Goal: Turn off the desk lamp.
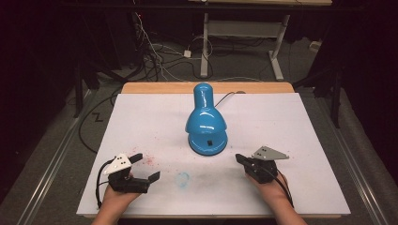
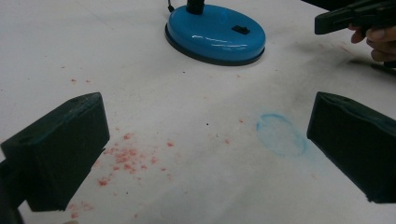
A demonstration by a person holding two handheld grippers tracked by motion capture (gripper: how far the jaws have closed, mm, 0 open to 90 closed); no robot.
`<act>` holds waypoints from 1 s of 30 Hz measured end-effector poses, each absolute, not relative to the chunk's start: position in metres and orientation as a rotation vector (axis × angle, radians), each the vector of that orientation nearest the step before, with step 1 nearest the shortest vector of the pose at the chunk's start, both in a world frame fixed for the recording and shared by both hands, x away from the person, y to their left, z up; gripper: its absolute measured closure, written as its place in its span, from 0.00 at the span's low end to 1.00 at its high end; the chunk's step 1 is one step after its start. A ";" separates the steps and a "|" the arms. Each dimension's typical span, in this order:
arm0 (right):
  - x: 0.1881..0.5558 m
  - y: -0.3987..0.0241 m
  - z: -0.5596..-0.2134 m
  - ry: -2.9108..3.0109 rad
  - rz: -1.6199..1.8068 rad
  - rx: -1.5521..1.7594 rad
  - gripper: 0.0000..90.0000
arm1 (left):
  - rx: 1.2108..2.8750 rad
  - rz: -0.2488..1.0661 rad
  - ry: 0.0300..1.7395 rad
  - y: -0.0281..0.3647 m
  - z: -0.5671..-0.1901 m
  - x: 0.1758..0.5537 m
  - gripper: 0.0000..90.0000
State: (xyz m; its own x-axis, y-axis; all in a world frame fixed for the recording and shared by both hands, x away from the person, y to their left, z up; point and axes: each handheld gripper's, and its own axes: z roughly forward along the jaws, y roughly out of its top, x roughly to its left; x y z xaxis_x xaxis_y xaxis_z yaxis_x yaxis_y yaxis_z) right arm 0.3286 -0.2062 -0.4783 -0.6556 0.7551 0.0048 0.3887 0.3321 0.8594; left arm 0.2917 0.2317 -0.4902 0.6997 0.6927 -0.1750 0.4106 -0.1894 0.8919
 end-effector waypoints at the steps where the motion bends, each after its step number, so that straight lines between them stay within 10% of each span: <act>1: 0.325 -0.210 -0.478 2.204 1.258 1.016 1.00 | 1.820 0.323 0.870 0.232 -0.490 0.292 0.00; 20: 0.300 -0.254 -0.480 2.099 1.291 1.084 1.00 | 1.836 0.313 0.858 0.226 -0.488 0.289 0.00; 30: 0.303 -0.250 -0.486 2.153 1.233 1.085 0.73 | 1.843 0.309 0.856 0.228 -0.488 0.289 0.00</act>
